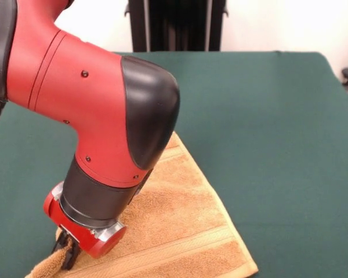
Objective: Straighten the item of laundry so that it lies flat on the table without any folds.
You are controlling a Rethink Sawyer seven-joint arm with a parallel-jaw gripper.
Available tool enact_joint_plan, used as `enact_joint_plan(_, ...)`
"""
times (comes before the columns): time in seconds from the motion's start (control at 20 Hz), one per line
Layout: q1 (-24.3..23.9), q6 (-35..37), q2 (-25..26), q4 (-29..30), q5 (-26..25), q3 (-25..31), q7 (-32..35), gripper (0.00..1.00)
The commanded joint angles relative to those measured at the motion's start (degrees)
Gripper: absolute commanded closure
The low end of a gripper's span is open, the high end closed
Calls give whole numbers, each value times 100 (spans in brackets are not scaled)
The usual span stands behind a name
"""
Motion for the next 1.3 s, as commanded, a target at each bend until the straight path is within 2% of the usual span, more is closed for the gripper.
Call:
enact_joint_plan(0.05,225,-266,500,1143,449,1067,115,0)
enact_joint_plan(0.45,225,-278,464,1175,448,1112,135,0)
enact_joint_plan(0.85,160,195,525,1007,695,1228,44,0)
enact_joint_plan(0.95,139,412,496,1021,795,1278,-67,0)
enact_joint_plan(1.2,129,263,297,1324,849,1346,-125,0)
enact_joint_plan(1.3,106,540,286,1276,955,1384,-171,0)
